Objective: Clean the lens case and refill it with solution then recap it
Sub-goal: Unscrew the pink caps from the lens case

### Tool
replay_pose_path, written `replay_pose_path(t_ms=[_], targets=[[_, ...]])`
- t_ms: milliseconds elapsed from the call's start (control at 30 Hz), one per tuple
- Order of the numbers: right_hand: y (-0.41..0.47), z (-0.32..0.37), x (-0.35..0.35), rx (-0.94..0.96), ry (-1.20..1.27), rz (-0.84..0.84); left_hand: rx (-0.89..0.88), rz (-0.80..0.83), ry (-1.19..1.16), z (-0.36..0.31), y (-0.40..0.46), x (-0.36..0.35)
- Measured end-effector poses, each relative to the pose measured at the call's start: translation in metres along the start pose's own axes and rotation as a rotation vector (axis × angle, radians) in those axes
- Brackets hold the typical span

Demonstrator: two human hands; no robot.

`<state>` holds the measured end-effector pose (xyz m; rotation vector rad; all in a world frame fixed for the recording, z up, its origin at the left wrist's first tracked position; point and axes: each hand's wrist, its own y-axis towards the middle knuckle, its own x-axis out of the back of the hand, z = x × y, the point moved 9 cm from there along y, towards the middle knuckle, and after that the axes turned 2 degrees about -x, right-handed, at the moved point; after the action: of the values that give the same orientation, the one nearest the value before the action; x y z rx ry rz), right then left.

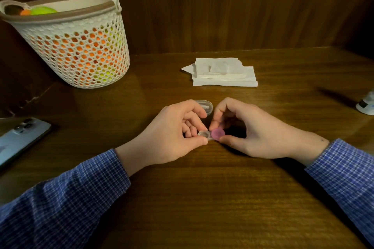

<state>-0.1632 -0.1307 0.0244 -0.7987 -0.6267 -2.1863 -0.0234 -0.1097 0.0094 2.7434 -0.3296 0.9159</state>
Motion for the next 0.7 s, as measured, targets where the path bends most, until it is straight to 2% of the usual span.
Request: replay_pose_path(t_ms=[200, 433, 700], targets=[[0.0005, -0.0023, -0.002, -0.043, -0.154, -0.08, -0.009, -0.011, 0.005, -0.0009, -0.0004, 0.0005], [-0.0021, -0.0023, -0.0039, -0.02, -0.024, -0.026, -0.002, -0.005, -0.003, -0.0013, -0.0003, 0.0004], [-0.0001, -0.006, -0.0015, -0.076, -0.061, -0.074, -0.009, -0.01, 0.012, -0.0025, -0.0006, 0.0011]])
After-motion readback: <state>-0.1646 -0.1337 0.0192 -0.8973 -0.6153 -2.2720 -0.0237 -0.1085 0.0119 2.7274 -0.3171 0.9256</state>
